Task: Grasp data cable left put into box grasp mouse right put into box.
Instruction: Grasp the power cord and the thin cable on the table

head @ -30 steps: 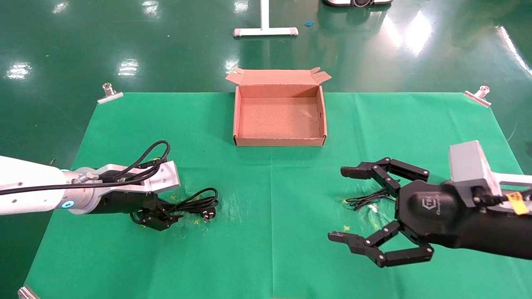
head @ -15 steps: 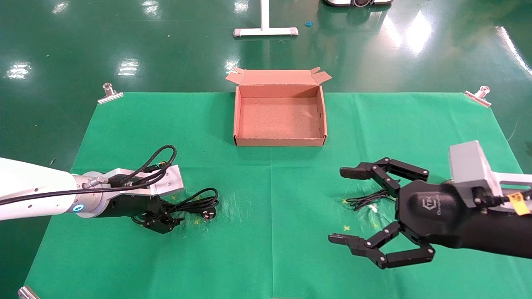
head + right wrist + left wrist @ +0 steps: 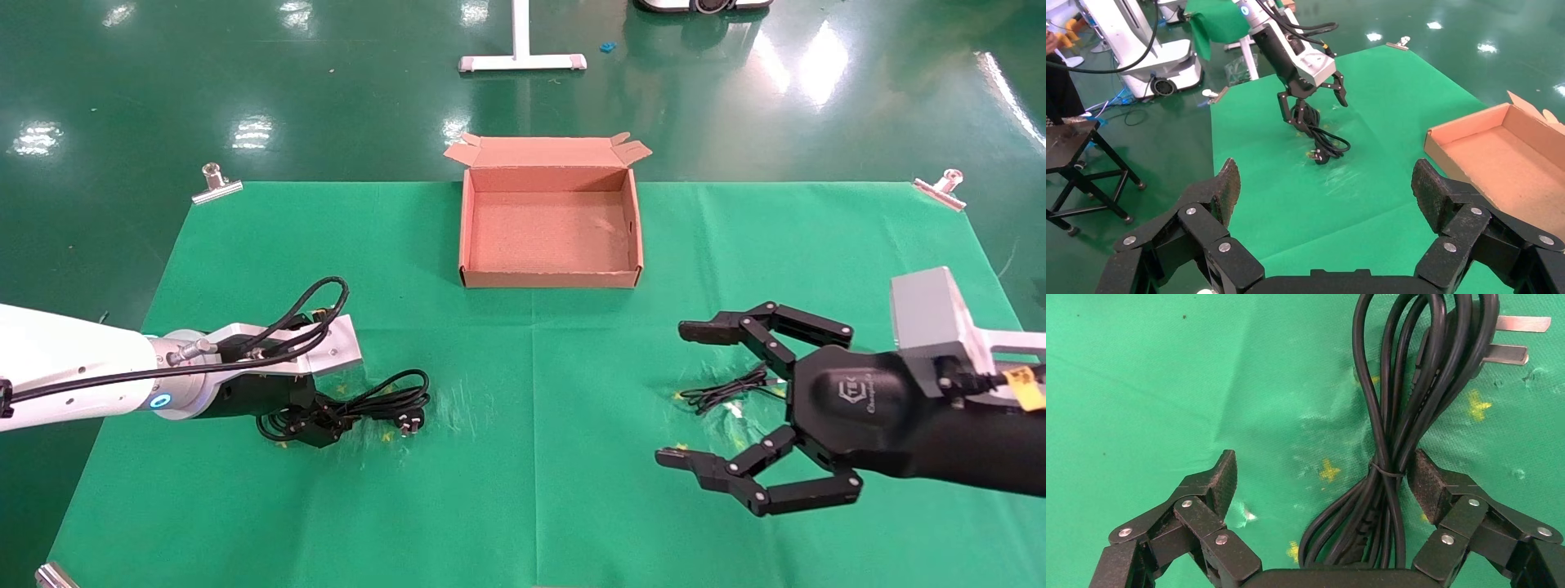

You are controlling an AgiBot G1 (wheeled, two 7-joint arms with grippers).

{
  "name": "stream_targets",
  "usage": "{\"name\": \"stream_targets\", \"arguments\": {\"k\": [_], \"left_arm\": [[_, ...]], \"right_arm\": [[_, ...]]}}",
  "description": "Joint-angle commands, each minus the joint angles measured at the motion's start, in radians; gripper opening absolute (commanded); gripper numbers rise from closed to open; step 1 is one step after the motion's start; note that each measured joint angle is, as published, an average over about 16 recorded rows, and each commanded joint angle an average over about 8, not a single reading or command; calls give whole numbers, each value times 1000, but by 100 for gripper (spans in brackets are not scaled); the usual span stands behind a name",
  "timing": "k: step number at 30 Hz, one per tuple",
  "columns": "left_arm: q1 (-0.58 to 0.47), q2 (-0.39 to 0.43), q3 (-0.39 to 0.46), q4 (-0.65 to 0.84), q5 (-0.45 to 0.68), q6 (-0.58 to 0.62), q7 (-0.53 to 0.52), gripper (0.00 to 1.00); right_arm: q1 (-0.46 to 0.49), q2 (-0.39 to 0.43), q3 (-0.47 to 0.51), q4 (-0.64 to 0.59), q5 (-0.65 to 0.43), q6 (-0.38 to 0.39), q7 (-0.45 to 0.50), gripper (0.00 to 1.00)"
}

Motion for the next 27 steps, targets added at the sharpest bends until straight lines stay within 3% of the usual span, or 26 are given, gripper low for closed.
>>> {"name": "stream_targets", "arguments": {"k": [1, 6, 15, 20, 27], "left_arm": [[1, 0, 0, 0, 3, 0, -5, 100], [1, 1, 0, 0, 7, 0, -12, 100], [1, 2, 0, 0, 7, 0, -12, 100], [1, 2, 0, 0, 7, 0, -12, 100], [1, 2, 0, 0, 7, 0, -12, 100]], "right_arm": [[2, -2, 0, -5, 2, -2, 0, 100], [20, 8, -25, 33, -110, 39, -35, 100], [85, -34, -135, 111, -517, 209, -100, 100], [126, -97, -184, 72, -663, 269, -98, 100], [199, -190, -231, -49, -773, 293, -70, 100]]}}
